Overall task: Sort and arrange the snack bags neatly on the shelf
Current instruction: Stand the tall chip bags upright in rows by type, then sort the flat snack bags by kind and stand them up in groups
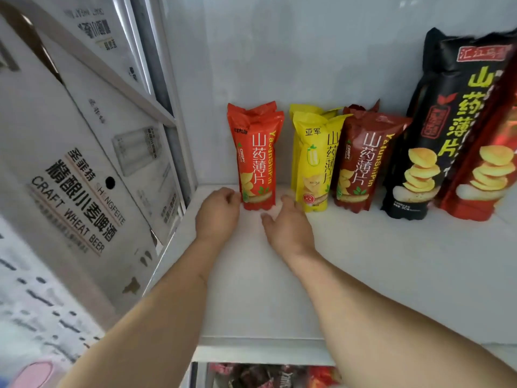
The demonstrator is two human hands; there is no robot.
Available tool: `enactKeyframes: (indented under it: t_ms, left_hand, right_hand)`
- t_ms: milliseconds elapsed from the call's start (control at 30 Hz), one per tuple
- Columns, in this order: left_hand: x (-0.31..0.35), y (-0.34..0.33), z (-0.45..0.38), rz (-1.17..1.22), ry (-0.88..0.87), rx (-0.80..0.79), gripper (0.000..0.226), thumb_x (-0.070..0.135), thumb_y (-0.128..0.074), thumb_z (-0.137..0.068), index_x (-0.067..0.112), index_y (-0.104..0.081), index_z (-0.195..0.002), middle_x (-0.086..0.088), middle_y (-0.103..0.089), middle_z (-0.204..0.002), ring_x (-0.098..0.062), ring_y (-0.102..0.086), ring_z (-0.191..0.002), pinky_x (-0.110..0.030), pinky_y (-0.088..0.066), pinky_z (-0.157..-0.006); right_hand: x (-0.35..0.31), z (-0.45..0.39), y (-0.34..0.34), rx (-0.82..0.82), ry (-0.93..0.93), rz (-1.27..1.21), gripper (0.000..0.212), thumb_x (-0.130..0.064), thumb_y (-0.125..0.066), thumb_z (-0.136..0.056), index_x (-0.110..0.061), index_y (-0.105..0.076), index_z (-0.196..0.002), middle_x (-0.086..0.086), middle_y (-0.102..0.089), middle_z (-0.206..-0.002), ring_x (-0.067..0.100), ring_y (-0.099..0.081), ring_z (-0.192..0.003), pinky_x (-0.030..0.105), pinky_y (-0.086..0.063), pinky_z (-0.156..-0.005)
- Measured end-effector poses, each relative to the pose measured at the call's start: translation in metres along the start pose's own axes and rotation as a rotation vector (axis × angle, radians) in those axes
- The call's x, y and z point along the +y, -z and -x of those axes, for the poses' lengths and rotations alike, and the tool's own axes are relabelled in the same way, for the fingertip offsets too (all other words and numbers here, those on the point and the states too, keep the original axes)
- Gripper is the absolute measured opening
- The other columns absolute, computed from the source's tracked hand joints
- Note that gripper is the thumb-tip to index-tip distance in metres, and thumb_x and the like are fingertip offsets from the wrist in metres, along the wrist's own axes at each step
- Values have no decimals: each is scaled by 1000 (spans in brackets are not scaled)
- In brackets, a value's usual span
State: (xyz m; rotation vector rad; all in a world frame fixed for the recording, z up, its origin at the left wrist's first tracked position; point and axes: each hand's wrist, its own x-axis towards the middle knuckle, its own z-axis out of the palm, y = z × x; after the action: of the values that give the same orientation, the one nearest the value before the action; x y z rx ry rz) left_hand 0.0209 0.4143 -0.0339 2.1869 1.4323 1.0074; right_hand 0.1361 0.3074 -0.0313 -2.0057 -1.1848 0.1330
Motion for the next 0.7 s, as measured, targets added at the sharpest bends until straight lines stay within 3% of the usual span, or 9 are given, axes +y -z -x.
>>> enactKeyframes:
  t_ms: [100, 200, 267, 433, 700]
  left_hand:
    - [19, 10, 48, -473, -461, 69, 30, 28, -50, -95, 10, -74, -93, -11, -70, -89, -35, -65, -74, -36, -50, -62]
    - [54, 12, 94, -610, -751, 158, 37, 29, -45, -86, 12, -70, -66, -8, -64, -65, -31, -61, -53, -30, -46, -49]
    - [81, 8, 125, -617, -808, 160, 36, 28, -46, -86, 12, -68, -64, -7, -63, -62, -30, -61, -53, -31, -48, -51]
    - [158, -16, 203, -593, -831, 56, 16, 21, -75, -81, 12, -70, -68, -4, -63, -64, -30, -61, -57, -31, -48, -55]
    - [289, -60, 280, -403, -952, 22, 26, 26, -53, -98, 10, -71, -87, -7, -66, -83, -32, -63, -77, -37, -47, -70]
  right_hand:
    - [14, 27, 33, -27, 204, 305, 37, -32, -48, -98, -13, -53, -128, 10, -54, -126, 31, -51, -116, 37, -44, -87]
    - [38, 58, 82, -35, 385, 547, 29, -26, -44, -98, -12, -59, -119, 10, -57, -117, 32, -52, -109, 38, -42, -81]
    - [58, 79, 118, -37, 441, 638, 27, -22, -44, -98, -12, -60, -116, 10, -58, -115, 31, -52, -107, 36, -39, -77]
    - [116, 134, 216, -21, 470, 765, 23, -18, -46, -96, -11, -60, -113, 9, -59, -110, 29, -54, -101, 33, -30, -70]
    - [187, 190, 341, 84, 362, 827, 22, -18, -45, -96, -11, -60, -111, 10, -60, -108, 30, -56, -100, 36, -38, -72]
